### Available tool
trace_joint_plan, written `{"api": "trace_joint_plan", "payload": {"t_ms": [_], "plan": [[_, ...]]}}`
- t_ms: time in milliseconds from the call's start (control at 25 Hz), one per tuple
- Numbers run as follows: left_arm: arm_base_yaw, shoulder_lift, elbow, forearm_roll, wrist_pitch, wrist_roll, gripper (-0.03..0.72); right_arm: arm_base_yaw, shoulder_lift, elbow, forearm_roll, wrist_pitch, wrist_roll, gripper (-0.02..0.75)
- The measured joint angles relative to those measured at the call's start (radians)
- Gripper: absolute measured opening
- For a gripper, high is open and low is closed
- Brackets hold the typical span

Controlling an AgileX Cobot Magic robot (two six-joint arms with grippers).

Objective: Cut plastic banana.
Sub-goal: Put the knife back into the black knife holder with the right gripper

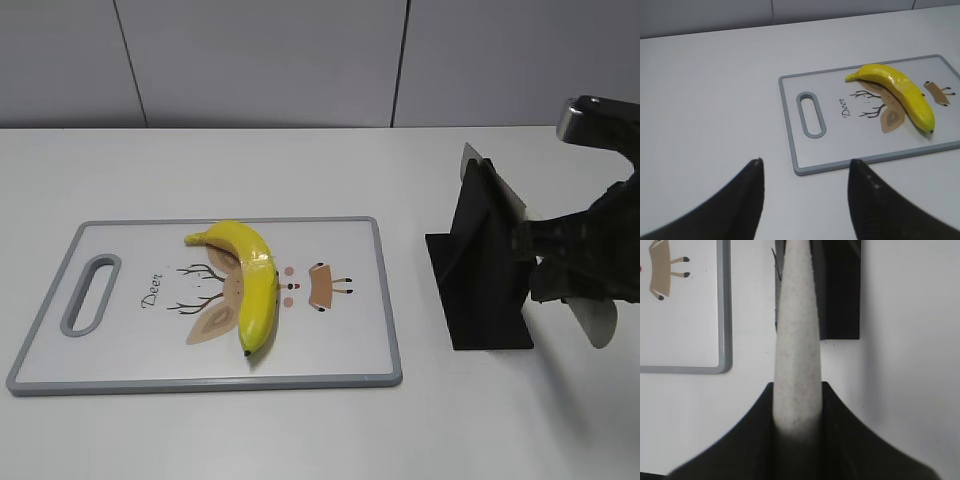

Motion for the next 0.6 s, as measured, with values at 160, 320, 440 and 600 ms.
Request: {"api": "trace_joint_plan", "payload": {"t_ms": [160,320,440,600], "plan": [[0.000,0.000,0.000,0.000,0.000,0.000,0.513,0.000,0.000,0.000,0.020,0.000,0.000,0.163],[0.000,0.000,0.000,0.000,0.000,0.000,0.512,0.000,0.000,0.000,0.044,-0.006,-0.018,0.295],[0.000,0.000,0.000,0.000,0.000,0.000,0.511,0.000,0.000,0.000,0.049,-0.015,-0.041,0.511],[0.000,0.000,0.000,0.000,0.000,0.000,0.511,0.000,-0.004,0.000,0.049,-0.015,-0.089,0.639]]}}
